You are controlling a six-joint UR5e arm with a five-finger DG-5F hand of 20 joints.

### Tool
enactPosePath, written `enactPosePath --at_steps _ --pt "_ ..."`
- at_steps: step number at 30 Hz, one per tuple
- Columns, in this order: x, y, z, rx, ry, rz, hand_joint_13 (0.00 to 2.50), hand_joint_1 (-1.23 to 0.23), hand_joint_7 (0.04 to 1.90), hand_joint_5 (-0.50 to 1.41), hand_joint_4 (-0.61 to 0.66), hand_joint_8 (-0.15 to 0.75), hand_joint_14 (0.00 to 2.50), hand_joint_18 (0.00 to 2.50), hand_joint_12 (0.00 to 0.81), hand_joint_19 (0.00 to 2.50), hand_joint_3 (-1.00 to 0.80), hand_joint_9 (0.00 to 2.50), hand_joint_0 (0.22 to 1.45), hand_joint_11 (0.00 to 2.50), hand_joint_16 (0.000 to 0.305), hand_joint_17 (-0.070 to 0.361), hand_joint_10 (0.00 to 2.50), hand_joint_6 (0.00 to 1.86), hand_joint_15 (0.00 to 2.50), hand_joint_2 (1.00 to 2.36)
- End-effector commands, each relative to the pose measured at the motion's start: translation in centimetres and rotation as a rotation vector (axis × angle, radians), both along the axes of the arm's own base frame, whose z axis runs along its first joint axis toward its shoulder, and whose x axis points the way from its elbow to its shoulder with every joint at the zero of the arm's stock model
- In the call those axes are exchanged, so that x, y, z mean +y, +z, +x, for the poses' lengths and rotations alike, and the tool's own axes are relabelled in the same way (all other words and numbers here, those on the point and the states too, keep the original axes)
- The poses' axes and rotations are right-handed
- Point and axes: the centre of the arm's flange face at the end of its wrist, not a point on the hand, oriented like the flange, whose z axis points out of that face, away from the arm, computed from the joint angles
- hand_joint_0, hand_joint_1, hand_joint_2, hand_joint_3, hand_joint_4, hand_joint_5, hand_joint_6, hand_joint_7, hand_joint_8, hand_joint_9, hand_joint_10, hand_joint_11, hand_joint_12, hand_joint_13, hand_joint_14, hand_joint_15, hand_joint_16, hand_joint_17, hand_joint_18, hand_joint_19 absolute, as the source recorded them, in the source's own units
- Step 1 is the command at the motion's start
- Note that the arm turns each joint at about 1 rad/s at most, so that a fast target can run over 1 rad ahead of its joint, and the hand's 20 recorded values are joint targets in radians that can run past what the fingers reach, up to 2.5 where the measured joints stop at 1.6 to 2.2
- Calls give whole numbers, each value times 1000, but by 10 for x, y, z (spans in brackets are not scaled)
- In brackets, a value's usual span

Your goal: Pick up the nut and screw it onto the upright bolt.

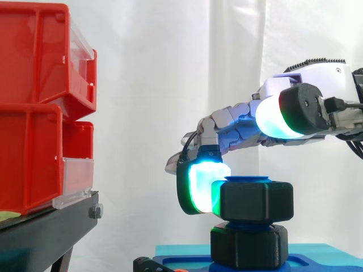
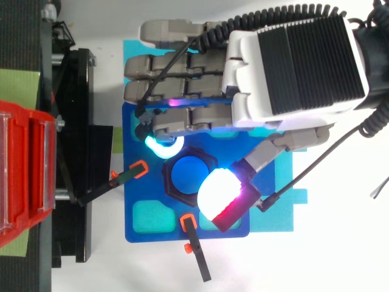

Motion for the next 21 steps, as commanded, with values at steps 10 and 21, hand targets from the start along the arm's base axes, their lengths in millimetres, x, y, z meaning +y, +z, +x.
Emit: enactPosePath --at_steps 10,21 --pt "-13 1 -4 -7 19 -23 274 -126 1374 39 263 234 0 0 316 0 -500 654 505 0 34 77 0 522 0 1000" --pt "-19 35 3 -21 22 -20 229 -95 1318 -2 223 246 0 0 332 0 -500 644 501 0 37 83 0 502 0 1000"
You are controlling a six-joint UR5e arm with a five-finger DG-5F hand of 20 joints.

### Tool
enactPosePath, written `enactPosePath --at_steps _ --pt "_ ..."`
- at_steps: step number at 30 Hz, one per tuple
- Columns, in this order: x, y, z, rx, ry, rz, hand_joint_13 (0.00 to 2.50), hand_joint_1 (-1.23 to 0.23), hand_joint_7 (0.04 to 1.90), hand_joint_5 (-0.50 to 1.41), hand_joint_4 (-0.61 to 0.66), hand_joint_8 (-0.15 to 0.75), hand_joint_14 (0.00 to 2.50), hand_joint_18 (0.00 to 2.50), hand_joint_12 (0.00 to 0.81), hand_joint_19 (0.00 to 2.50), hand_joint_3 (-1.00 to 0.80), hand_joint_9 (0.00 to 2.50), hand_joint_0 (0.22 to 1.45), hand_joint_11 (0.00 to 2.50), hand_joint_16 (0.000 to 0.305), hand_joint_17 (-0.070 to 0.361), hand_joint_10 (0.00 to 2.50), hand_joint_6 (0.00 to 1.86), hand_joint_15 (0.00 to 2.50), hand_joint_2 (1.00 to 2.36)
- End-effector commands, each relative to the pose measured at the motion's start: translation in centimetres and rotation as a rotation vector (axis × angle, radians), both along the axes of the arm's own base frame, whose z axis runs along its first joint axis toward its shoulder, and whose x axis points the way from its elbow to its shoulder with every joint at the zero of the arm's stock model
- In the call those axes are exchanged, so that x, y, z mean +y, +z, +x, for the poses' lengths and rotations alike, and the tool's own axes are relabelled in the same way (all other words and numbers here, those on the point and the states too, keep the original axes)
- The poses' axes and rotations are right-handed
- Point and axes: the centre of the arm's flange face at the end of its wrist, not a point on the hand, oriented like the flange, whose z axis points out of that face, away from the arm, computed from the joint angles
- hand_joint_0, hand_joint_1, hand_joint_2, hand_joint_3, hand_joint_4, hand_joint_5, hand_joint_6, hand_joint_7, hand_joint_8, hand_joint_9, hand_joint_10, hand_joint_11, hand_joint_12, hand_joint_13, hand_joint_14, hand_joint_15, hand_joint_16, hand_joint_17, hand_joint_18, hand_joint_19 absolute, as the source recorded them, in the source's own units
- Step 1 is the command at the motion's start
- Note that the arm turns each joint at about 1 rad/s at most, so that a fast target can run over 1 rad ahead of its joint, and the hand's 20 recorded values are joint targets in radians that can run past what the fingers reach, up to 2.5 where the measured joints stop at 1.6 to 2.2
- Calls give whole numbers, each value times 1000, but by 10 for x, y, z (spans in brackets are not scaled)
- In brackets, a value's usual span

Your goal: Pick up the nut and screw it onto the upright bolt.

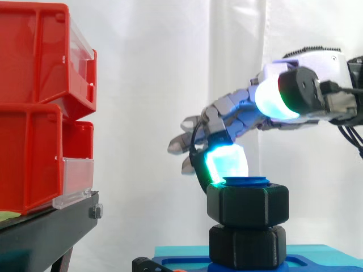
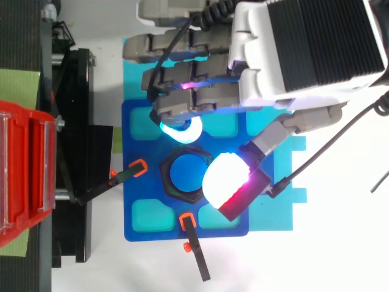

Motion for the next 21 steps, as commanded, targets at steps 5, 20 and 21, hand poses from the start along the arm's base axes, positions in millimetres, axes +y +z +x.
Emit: enactPosePath --at_steps 5,20,21 --pt "0 28 3 6 6 -13 216 -93 1261 -19 237 247 0 0 337 0 -500 643 499 0 38 85 0 503 0 1000" --pt "23 6 6 -13 18 -4 281 -124 938 -86 255 243 0 0 326 0 -500 700 489 0 37 84 0 504 0 1000" --pt "23 6 6 -14 15 -4 280 -124 937 -86 254 243 0 0 325 0 -500 699 489 0 37 84 0 503 0 1000"
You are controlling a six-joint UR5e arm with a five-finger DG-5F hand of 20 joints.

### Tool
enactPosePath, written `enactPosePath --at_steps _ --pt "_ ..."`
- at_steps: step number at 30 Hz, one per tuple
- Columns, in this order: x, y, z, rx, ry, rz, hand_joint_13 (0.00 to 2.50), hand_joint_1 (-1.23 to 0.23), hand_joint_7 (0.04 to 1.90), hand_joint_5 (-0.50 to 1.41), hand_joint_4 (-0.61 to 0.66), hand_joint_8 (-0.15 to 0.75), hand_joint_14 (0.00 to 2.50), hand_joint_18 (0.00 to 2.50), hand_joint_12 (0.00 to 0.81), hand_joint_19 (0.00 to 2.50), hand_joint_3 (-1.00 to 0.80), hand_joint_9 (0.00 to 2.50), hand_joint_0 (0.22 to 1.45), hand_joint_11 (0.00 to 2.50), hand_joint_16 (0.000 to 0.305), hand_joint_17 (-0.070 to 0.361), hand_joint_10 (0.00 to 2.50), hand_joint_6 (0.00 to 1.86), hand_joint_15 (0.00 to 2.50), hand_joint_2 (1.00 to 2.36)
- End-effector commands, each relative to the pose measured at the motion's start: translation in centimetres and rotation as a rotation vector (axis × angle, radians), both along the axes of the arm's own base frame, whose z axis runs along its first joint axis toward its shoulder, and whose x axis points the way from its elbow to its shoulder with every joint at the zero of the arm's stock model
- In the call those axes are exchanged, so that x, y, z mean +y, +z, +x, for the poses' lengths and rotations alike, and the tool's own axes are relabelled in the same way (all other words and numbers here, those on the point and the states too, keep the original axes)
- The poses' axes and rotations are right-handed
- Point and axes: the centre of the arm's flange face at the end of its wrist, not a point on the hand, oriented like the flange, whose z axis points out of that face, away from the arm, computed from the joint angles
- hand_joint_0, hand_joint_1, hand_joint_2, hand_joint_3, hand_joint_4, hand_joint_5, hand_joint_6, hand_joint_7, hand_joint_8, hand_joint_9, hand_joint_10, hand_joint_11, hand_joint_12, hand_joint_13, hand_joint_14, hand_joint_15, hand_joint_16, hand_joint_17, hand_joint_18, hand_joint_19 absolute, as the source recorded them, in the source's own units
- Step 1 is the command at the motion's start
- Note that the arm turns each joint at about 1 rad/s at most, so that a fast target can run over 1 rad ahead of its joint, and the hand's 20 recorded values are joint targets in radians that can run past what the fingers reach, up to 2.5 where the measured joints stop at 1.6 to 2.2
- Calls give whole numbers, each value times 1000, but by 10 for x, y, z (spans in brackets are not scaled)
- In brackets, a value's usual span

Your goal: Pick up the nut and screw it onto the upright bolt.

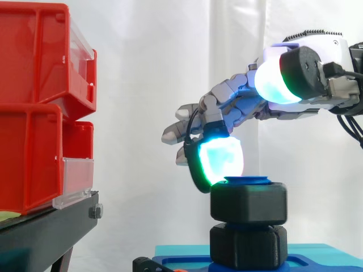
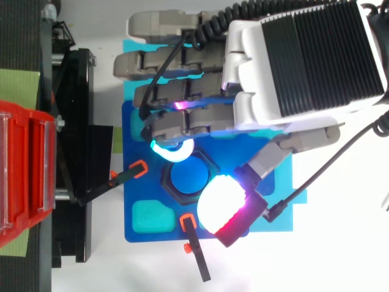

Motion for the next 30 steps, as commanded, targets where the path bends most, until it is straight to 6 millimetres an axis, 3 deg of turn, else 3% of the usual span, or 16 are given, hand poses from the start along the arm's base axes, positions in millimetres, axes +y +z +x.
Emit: enactPosePath --at_steps 1,7,21,30 --pt "5 0 2 -10 -5 5 279 -124 896 -92 245 243 0 0 326 0 -500 698 488 0 37 84 0 504 0 1000" --pt "9 4 6 -40 -6 3 275 -124 773 -109 210 236 0 0 328 0 -500 675 485 0 38 85 0 503 0 1000" --pt "18 2 8 -53 -8 -9 265 -121 677 -123 202 228 0 0 329 0 -500 633 482 0 39 87 0 502 0 1000" --pt "27 -35 24 -46 -5 28 238 -99 655 -130 193 226 0 0 335 0 -500 589 478 0 40 90 0 502 0 1000"
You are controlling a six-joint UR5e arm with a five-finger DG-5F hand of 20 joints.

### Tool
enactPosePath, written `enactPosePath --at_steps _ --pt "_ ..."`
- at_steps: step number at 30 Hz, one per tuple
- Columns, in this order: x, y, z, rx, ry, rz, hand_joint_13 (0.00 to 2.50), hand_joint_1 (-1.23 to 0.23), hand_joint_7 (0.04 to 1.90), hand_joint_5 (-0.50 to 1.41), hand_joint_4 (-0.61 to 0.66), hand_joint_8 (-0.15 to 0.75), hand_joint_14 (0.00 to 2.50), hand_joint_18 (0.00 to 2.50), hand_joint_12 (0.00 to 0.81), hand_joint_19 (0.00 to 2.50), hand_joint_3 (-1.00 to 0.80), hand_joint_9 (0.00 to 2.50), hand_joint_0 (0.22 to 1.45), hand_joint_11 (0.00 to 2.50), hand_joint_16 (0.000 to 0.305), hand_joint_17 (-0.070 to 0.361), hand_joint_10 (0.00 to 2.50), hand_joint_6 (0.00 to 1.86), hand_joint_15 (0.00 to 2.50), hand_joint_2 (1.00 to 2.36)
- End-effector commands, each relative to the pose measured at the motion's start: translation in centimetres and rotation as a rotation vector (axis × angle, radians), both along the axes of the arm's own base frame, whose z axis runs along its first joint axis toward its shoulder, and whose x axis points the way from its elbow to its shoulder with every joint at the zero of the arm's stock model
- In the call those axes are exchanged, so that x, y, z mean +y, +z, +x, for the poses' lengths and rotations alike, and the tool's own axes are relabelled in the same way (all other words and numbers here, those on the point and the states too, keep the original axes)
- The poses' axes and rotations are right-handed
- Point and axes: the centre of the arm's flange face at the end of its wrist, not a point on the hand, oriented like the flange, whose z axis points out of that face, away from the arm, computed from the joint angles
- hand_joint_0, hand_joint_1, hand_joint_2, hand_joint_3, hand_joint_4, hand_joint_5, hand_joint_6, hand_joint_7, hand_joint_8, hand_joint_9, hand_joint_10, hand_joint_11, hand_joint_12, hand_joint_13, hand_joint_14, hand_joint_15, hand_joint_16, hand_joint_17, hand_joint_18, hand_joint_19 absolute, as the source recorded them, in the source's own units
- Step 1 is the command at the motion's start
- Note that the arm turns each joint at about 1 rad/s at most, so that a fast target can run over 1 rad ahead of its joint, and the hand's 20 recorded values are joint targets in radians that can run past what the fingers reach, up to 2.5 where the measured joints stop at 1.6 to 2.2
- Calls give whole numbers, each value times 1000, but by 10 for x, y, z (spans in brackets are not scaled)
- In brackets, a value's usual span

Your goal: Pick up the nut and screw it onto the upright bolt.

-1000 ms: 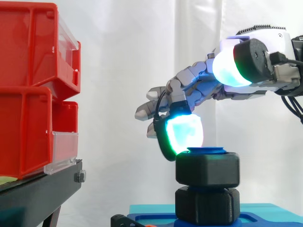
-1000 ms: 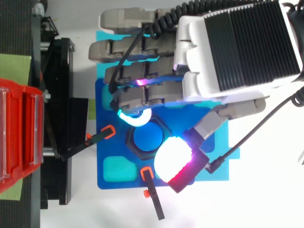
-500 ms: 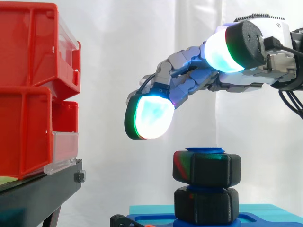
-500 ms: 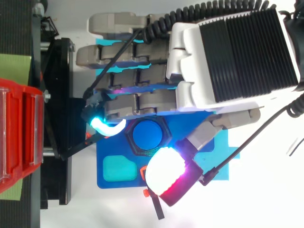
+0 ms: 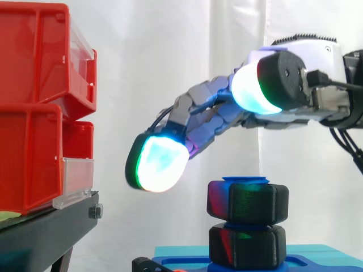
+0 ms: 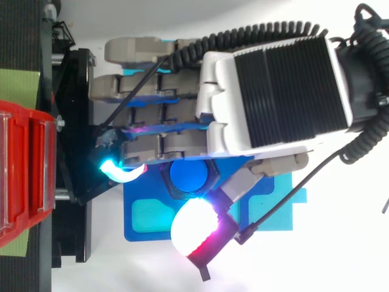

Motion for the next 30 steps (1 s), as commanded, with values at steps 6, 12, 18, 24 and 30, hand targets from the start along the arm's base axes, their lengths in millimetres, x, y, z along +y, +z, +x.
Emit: enactPosePath --at_steps 6,12,18,24,30 --pt "6 -12 4 18 0 24 234 -91 724 -122 201 232 0 0 336 0 -500 580 480 0 40 89 0 502 0 1000" --pt "6 -14 2 31 1 21 234 -86 789 -112 207 238 0 0 337 0 -500 581 480 0 39 89 0 503 0 1000" --pt "2 -15 1 39 0 21 234 -84 876 -99 229 239 0 0 337 0 -500 579 485 0 39 88 0 504 0 1000" --pt "1 -16 0 45 6 20 242 -89 1020 -80 243 243 0 0 339 0 -500 583 491 0 39 87 0 504 0 1000" --pt "-1 -16 0 45 4 20 253 -93 1177 -66 226 246 0 0 338 0 -500 590 495 0 38 86 0 504 0 1000"
